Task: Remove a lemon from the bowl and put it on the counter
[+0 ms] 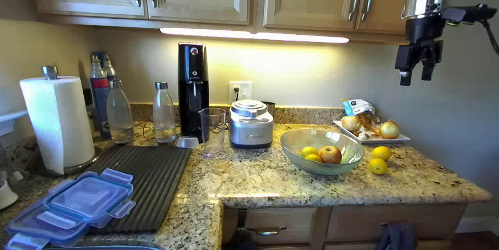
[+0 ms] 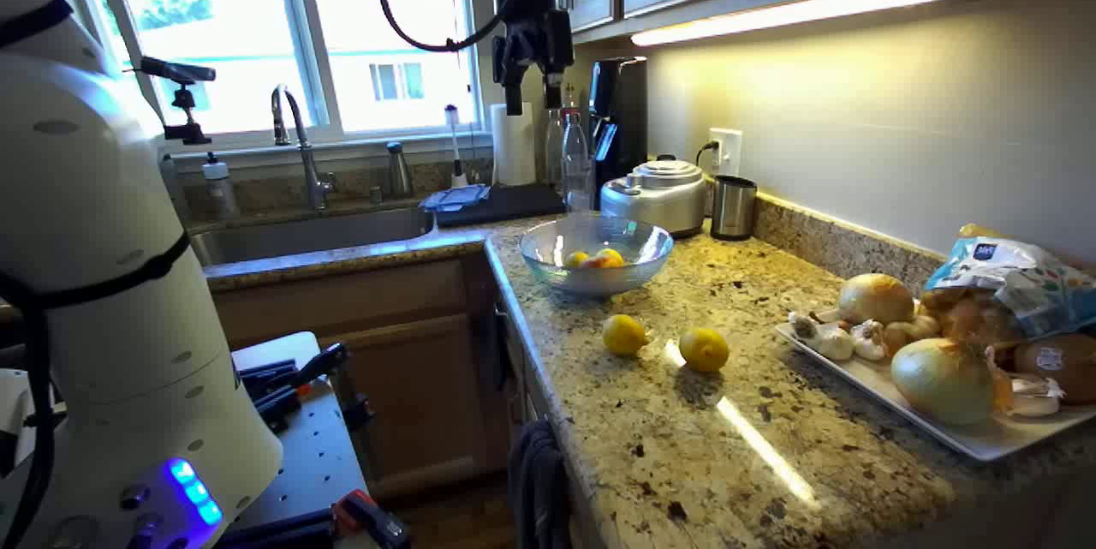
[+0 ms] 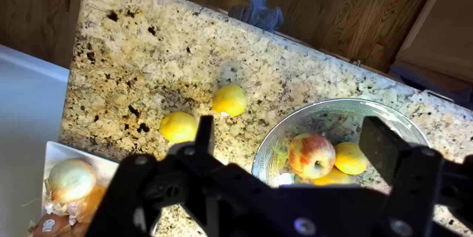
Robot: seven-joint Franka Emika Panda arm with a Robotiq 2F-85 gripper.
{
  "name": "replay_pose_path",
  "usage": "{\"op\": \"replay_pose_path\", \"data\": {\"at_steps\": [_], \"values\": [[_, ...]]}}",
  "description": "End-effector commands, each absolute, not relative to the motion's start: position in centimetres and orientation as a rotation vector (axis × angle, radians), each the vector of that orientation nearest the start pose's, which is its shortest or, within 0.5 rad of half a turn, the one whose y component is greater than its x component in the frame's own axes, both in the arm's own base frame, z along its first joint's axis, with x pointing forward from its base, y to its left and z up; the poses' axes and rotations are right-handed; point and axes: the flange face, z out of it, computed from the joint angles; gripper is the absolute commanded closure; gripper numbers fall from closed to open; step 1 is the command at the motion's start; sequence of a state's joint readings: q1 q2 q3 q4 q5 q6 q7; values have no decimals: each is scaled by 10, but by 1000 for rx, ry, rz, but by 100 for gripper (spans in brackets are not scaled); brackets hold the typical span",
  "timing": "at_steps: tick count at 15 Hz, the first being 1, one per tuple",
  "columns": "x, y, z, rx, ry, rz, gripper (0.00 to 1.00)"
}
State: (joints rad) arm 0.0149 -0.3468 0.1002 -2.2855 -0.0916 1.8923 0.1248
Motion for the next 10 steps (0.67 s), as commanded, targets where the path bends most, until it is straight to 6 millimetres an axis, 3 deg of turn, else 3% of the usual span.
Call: {"op": "replay_pose_path", "data": {"at_steps": [1,5,10], "values": [[439,47,486,-3266,-24,58,0],[441,47,485,-3272,-19,52,0],[459,54,457,-3261,37,5,0]]}}
